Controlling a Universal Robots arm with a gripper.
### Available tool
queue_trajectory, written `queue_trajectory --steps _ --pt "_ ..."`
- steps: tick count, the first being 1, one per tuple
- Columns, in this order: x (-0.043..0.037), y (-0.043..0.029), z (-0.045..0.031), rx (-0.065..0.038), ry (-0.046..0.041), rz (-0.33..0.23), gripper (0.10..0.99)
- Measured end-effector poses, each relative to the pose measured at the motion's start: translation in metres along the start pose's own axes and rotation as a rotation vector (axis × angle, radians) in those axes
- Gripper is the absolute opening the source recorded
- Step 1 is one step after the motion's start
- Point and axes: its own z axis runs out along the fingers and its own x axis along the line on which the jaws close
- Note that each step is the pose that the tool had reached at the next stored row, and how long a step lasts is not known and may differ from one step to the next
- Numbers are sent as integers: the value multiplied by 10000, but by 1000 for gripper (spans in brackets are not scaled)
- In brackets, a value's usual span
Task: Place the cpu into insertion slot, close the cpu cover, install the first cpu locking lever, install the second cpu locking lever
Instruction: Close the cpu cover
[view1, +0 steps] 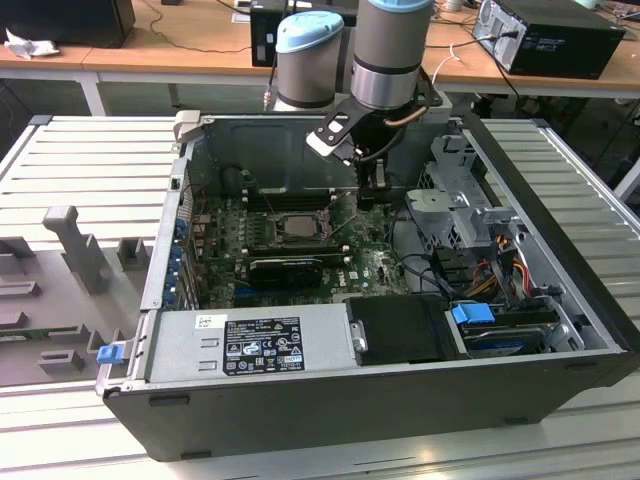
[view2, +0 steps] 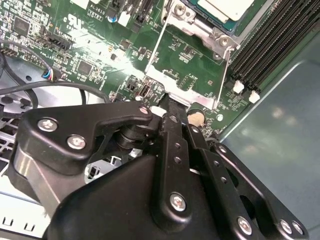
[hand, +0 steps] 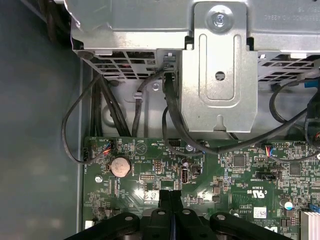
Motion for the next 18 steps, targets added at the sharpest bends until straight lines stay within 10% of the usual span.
queue_trajectory --steps 18 --pt "1 -109 -5 0 0 1 106"
